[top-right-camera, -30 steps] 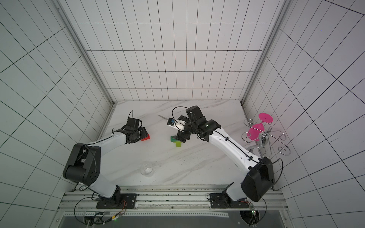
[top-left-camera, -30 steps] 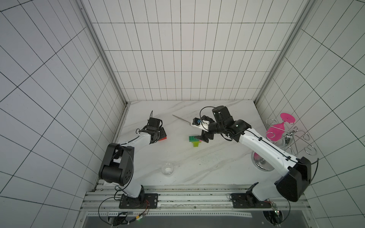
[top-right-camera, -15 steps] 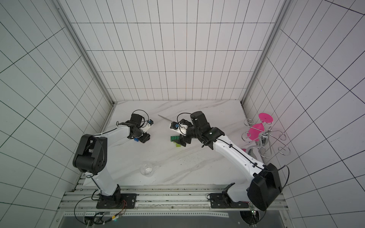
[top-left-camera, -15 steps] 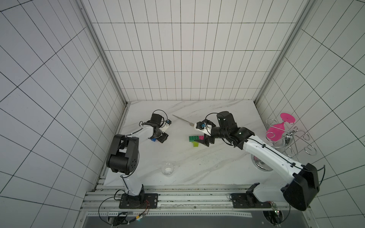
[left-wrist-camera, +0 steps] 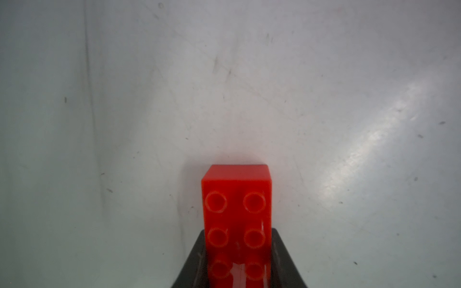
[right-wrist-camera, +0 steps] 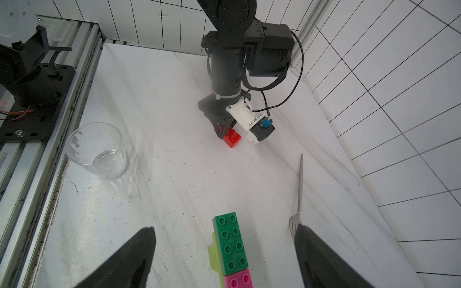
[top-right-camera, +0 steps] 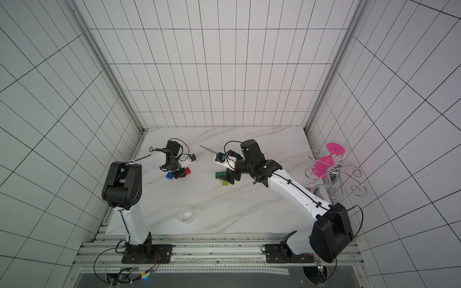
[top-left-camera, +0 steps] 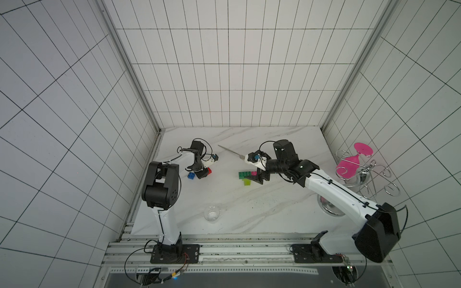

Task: Assemble a spoon with lego
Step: Pick up the lego brick from the center of the board, then assemble the lego brick with the lego brick.

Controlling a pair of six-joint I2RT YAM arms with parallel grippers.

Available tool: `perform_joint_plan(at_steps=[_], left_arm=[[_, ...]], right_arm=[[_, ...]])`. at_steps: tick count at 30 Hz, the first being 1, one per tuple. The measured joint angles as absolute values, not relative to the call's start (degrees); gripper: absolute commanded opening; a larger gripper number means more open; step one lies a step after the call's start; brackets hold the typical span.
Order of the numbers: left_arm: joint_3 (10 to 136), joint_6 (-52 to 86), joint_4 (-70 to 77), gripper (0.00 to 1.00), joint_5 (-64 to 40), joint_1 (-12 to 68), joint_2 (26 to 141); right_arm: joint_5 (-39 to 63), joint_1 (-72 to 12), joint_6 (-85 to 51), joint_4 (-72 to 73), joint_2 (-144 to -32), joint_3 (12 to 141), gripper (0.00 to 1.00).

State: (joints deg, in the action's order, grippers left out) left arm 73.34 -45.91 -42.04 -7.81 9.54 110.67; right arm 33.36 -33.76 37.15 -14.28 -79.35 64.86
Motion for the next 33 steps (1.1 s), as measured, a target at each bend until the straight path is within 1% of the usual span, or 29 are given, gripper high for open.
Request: perform_joint_plan(at_steps=[4,7,9,12,15,19,23,29,33], left_arm=[[73.03,-46.61,-41.17,0.07,-12.73,9.61,108.40],[72.82,-48.60,-40.40,0.07,-18.57,9.69,102.67],[72.82,-51.18,-39.35,0.07,-23.00,10.20,97.25],[72.82,-54.72,-37.36,0.07,-27.68,12.67,90.02],[72.82,-57.19,-36.38,0.07,-29.26,16.86,86.32],[72.86,-60.14,-37.89,0.07,-28.21,23.09,86.74],[77.14,-60.93,-43.18,0.07,-24.56,29.23,90.98],[86.72,-60.77,-50.06,0.07,-16.47,36.53,98.72],[91.15,-60.40,-54.26,0.06,-11.68,39.16,103.53]], right_arm=[[36.01,-30.76,31.97,-6.37,-79.99,61.12,0.89],[37.58,-27.14,26.44,2.20,-80.82,54.89,0.89],[38.33,-24.56,21.02,7.35,-82.37,51.57,0.87],[38.28,-19.84,8.05,13.32,-84.88,48.97,0.80],[37.87,-15.64,-8.43,16.27,-85.95,48.88,0.80],[38.76,-13.50,-25.76,19.55,-85.95,47.37,0.78],[40.64,-13.67,-37.04,24.21,-86.00,41.21,0.74],[40.62,-13.58,-43.59,26.13,-86.00,36.82,0.74],[40.64,-13.47,-45.28,26.89,-86.08,36.58,0.73]])
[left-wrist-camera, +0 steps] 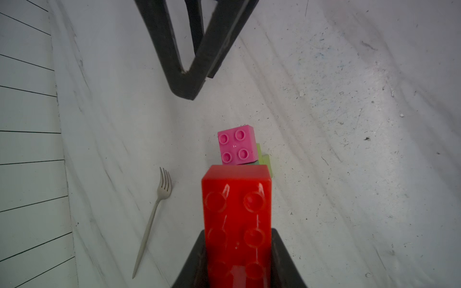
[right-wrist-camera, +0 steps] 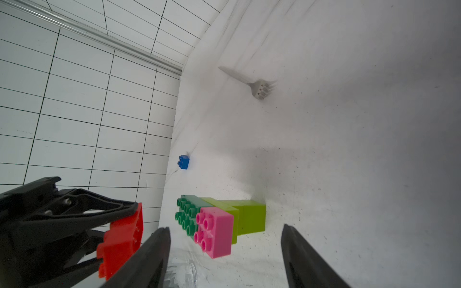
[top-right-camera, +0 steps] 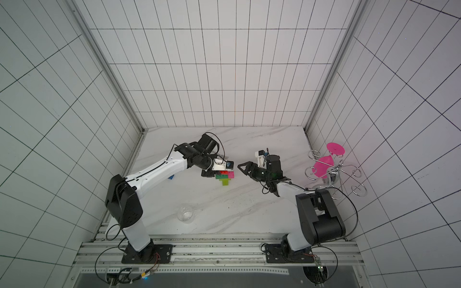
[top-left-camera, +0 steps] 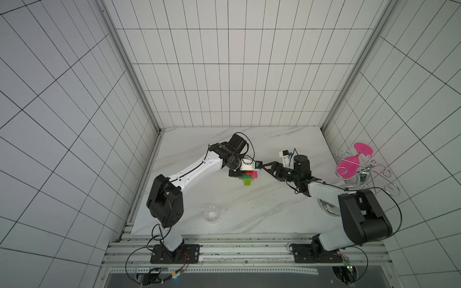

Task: Assemble a spoon with lego
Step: Assemble the lego brick with the lego brick.

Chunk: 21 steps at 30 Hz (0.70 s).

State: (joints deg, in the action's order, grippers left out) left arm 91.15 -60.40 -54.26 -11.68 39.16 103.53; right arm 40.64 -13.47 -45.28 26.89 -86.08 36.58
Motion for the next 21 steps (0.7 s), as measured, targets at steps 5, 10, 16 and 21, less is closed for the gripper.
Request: perform_joint_plan(at_steps=[5,10,16,21], left_arm=[[93.14,-59.72,-58.13,0.06,-8.10,40.40,107.59],[96.44,-58.11,-60.18,0.05,-5.93,40.82,110.37],[98.52,-56.34,-60.60,0.05,-5.39,41.23,110.65],[100.07,-55.31,-61.08,0.05,-5.58,41.71,111.28]], right_arm=[[40.86,-13.47,-47.09,29.76,-87.61,35.77,0.68],[40.95,-13.47,-48.21,31.11,-89.21,35.59,0.67],[40.88,-13.47,-48.66,32.01,-89.21,35.03,0.67],[40.88,-13.47,-48.66,32.01,-89.21,34.98,0.67]])
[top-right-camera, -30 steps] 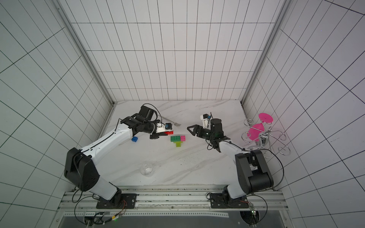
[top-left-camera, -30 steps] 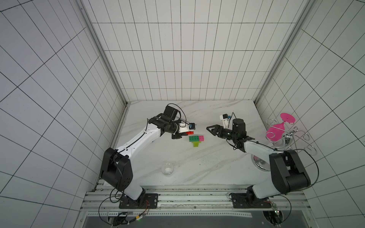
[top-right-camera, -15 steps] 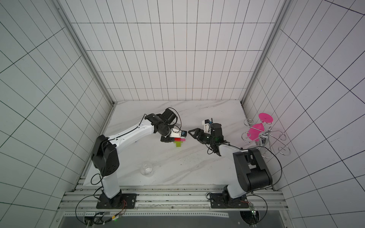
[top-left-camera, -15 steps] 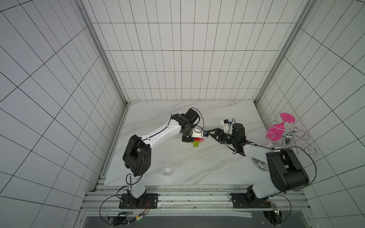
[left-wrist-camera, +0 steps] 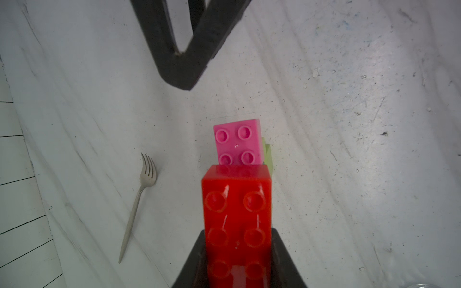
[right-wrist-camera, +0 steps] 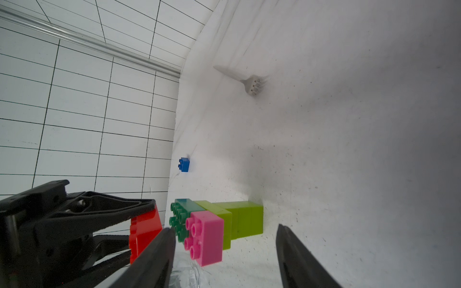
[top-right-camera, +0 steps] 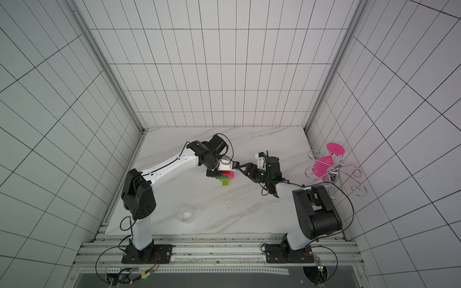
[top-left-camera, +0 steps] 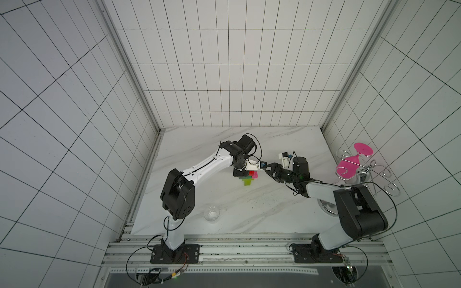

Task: Assemble a spoon with lego
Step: Assemble the lego brick with the lego brick.

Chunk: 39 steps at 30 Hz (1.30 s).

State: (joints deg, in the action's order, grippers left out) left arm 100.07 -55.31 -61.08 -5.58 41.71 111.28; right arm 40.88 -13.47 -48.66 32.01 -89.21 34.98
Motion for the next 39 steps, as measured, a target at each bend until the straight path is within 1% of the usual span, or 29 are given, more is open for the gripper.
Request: perform_joint_plan(at_steps=[7,17,26,39], left_arm=[[100.77,-54.39,-61.98,0.05,-5.82,42.06,114.08],[101.38,-53.30,-62.04,0.05,-5.67,42.24,114.54],[105.14,-51.18,-63.77,0.03,-5.15,41.93,117.08],[105.19,-54.04,-64.31,0.04,-4.25,41.93,117.19]], right_arm=[[40.88,-13.47,-48.64,31.99,-89.21,34.98,0.67],[40.91,-13.47,-48.64,31.99,-89.21,34.98,0.66],[40.91,-13.50,-48.64,31.99,-89.21,34.98,0.66],[41.06,-13.54,-48.56,31.94,-89.21,34.98,0.65]])
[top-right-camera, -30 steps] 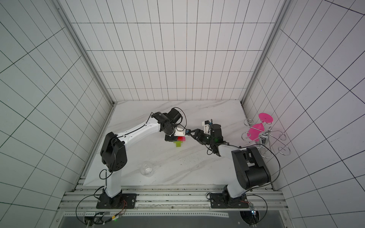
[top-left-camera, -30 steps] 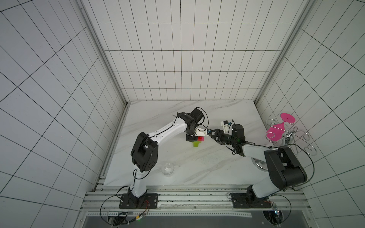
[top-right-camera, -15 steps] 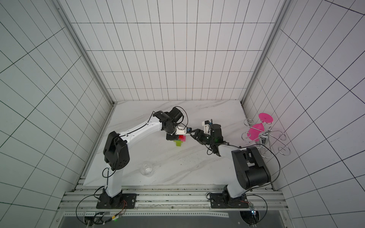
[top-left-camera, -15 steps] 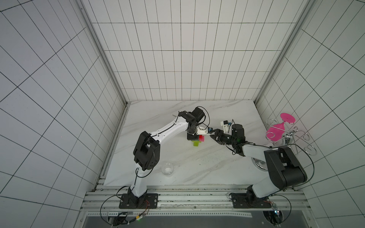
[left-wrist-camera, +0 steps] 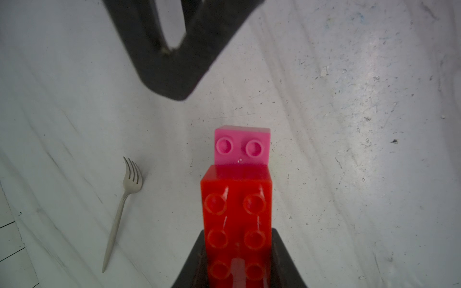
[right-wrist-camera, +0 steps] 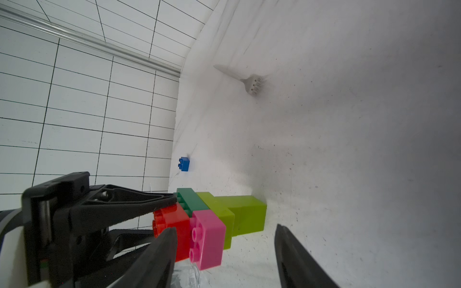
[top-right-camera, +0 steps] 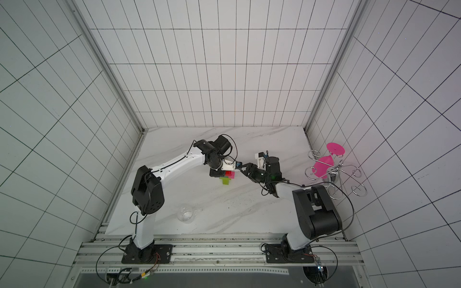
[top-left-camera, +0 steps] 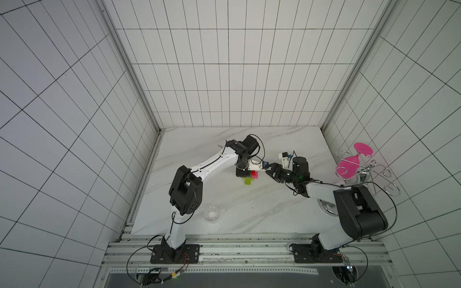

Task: Assemble a spoon with lego
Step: Assemble the lego brick with the lego brick.

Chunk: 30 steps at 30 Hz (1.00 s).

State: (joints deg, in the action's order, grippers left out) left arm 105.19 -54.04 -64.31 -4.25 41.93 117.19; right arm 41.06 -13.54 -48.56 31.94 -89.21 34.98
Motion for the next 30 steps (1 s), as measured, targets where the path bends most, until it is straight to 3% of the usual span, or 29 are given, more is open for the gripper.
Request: perform_joint_plan(at_steps=[17,30], left_arm=[[116.29,-57.45,-74.43,0.02,-6.59,41.41,124.18],[117.84,-55.24,-76.29,0.02,-6.04,41.39,126.13]], right_arm=[[41.43,-14.33,-45.65,28.64,-89.19,34.98,0.65],[40.32,-14.39,-43.86,26.33,-88.03,35.00,0.65]])
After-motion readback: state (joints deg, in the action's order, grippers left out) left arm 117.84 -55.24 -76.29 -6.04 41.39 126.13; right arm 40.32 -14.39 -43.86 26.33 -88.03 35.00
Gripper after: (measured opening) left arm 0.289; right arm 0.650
